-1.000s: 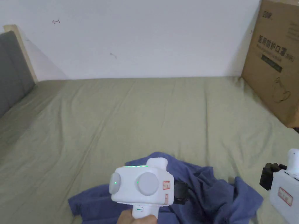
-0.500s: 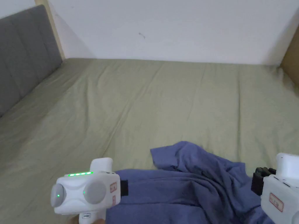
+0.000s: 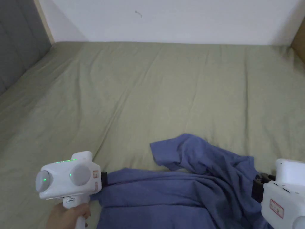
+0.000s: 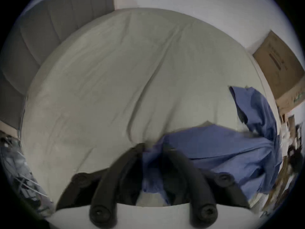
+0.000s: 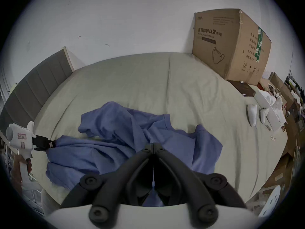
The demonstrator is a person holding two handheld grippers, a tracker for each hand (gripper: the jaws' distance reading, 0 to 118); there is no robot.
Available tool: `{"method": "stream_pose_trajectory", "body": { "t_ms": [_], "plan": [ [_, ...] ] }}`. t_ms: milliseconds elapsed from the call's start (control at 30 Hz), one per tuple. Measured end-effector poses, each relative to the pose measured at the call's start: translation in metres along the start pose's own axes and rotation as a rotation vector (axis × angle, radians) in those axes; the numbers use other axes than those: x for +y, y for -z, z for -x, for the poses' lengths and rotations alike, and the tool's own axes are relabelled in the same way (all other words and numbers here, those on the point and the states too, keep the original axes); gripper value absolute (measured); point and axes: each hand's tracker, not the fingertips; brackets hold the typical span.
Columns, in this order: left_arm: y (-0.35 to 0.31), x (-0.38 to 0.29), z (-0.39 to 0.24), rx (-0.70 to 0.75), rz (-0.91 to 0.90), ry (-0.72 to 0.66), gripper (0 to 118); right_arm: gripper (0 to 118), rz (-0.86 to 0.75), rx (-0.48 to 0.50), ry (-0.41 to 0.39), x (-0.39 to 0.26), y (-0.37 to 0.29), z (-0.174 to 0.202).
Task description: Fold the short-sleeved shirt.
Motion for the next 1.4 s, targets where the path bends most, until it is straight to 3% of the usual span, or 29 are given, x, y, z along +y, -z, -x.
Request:
{"method": "stream_pose_trajectory", "body": {
  "t_ms": [67,233,333,433,467,533,600,733,800,900,967,1033,1133,1200,1233,1267,1300,1400],
  "plan": [
    [0.000,0.003,-0.006,-0.007,0.018,0.008,5,0,0.010,-0.003,0.013,-0.002,0.002,-0.004],
    [-0.012,0.011,-0.001,-0.035,0.012,-0.012,5,0,0.004,0.031,0.022,0.012,0.002,-0.011],
    [-0.033,0.016,0.000,-0.061,-0.027,-0.006,5,1,0.011,0.156,-0.005,0.042,0.009,-0.013],
    [-0.050,0.021,0.000,-0.065,-0.065,0.010,5,49,0.001,0.169,-0.051,0.075,0.020,-0.005],
    [-0.054,0.023,0.001,-0.063,-0.074,0.014,5,57,-0.018,0.178,-0.078,0.088,0.029,-0.002],
    [-0.057,0.024,0.002,-0.066,-0.082,0.009,5,63,0.012,0.199,-0.091,0.110,0.049,0.003],
    [-0.057,0.024,0.004,-0.075,-0.080,0.001,5,65,0.042,0.232,-0.098,0.129,0.073,0.012],
    [-0.054,0.022,0.006,-0.076,-0.071,0.001,5,65,0.180,0.155,-0.317,0.144,0.138,0.036],
    [-0.050,0.023,0.007,-0.077,-0.068,0.002,5,65,0.272,0.162,-0.332,0.138,0.167,0.039],
    [-0.044,0.024,0.007,-0.077,-0.055,-0.006,5,65,0.396,0.228,-0.280,0.115,0.191,0.043],
    [-0.040,0.024,0.007,-0.075,-0.047,-0.006,5,65,0.427,0.245,-0.351,0.095,0.199,0.051],
    [-0.038,0.024,0.006,-0.072,-0.039,-0.004,5,66,0.355,0.192,-0.417,0.088,0.199,0.059],
    [-0.036,0.024,0.008,-0.070,-0.032,-0.004,5,58,0.404,0.226,-0.320,0.101,0.205,0.047],
    [-0.035,0.024,0.008,-0.073,-0.028,-0.013,5,16,0.387,0.210,-0.313,0.102,0.200,0.044],
    [-0.035,0.024,0.008,-0.071,-0.025,-0.017,5,2,0.358,0.181,-0.333,0.104,0.195,0.044],
    [-0.034,0.024,0.009,-0.071,-0.024,-0.017,5,2,0.331,0.113,-0.370,0.106,0.193,0.042],
    [-0.035,0.025,0.009,-0.070,-0.023,-0.016,5,2,0.371,0.200,-0.313,0.110,0.191,0.039],
    [-0.048,0.028,0.010,-0.064,-0.042,-0.002,5,2,0.365,0.215,-0.230,0.121,0.180,0.028]
  ]
}}
